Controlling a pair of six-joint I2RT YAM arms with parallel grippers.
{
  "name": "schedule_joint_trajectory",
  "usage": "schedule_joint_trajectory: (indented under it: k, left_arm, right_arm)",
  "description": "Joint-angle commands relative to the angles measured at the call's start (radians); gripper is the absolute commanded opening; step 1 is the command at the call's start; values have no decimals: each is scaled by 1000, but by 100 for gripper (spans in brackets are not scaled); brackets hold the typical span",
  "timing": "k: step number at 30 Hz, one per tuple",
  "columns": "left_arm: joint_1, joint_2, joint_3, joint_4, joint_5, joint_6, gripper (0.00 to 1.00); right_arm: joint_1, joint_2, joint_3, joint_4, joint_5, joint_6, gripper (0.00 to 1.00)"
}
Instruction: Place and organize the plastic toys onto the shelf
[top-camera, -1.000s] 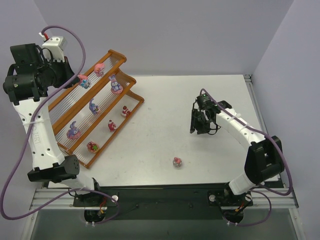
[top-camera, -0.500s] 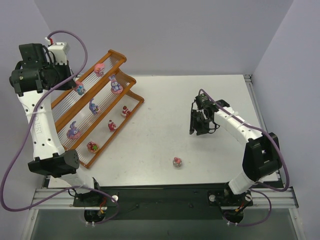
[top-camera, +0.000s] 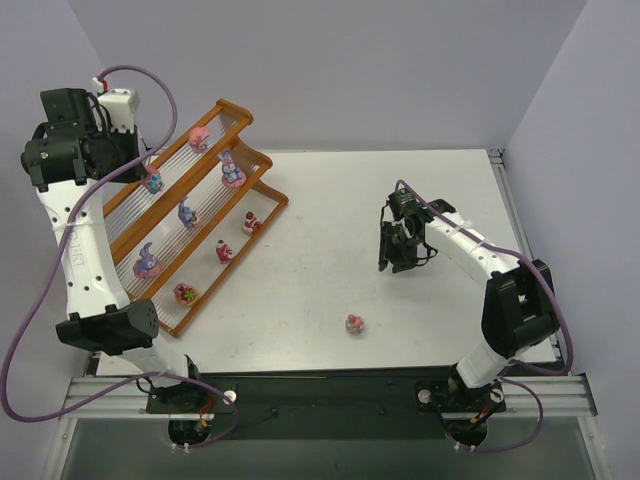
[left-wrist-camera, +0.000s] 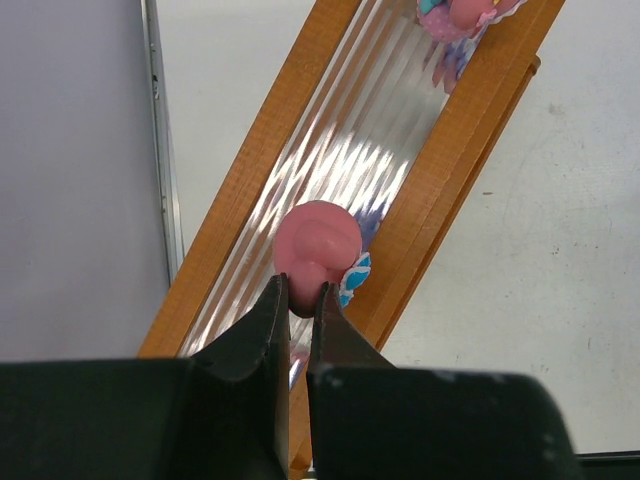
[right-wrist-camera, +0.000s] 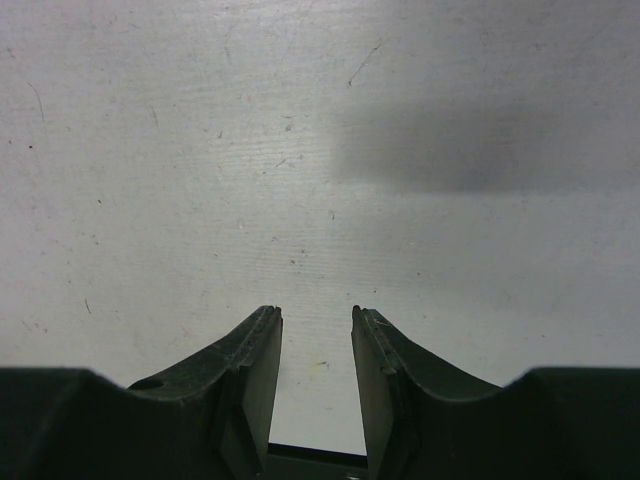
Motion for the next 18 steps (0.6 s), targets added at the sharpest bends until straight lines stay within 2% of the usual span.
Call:
schedule_joint_trajectory:
  k: [1,6,18]
  left_arm:
    - [3,12,56,26,10,39,4]
    - [1,23,73,31,59,56,8]
    - [1,66,101,30,110,65,10]
  right_arm:
    - [-6,11,28,-47,-1,-6,35]
    - [-6,19,33,-47,-4,-6,35]
    - [-8,16,23,-44,-4,-4,34]
